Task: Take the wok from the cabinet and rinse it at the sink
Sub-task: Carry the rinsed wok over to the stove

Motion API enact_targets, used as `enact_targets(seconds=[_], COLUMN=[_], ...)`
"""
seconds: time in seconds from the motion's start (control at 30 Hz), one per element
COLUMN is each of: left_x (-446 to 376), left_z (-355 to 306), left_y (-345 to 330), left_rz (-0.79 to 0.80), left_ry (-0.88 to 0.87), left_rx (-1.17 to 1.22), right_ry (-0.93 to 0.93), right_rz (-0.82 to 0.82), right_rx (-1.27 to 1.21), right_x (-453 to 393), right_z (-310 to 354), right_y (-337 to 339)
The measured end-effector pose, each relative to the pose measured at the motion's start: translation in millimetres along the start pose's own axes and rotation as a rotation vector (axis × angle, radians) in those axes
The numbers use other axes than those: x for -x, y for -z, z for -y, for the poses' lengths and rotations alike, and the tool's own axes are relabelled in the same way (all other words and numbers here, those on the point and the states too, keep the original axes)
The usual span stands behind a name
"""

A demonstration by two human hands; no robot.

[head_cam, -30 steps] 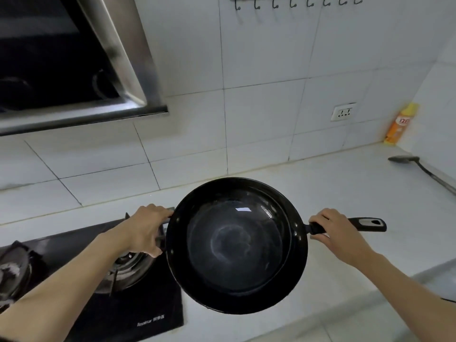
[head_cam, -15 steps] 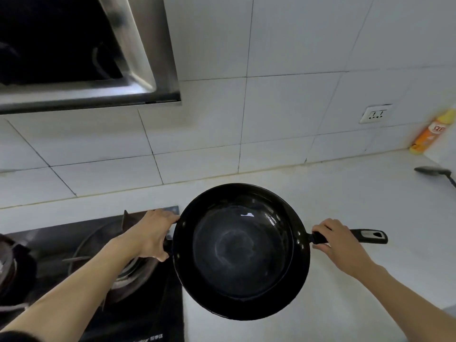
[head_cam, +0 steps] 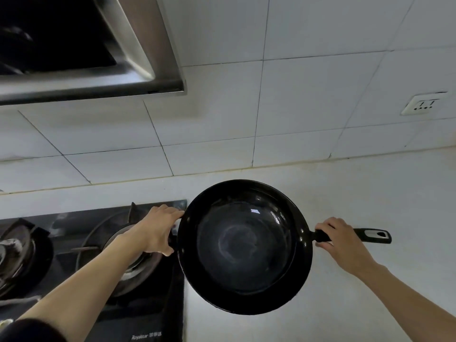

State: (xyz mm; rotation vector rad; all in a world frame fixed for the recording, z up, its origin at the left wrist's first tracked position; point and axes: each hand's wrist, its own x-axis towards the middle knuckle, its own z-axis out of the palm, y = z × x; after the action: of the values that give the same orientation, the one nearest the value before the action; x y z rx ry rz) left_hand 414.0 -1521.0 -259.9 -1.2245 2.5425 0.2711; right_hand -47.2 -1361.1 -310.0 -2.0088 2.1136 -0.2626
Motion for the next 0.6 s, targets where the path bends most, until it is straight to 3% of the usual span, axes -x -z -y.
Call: enact_targets(seconds=[0.6], left_x=[-14], left_z=[20], left_y=[-5], left_rz=[0.005], left_ry=[0.043], left_rx=[0.037], right_ry=[0.003], right_rz=[0.023], right_rx=[-0.034], right_x=[-37], right_z=[2], right_y=[-18])
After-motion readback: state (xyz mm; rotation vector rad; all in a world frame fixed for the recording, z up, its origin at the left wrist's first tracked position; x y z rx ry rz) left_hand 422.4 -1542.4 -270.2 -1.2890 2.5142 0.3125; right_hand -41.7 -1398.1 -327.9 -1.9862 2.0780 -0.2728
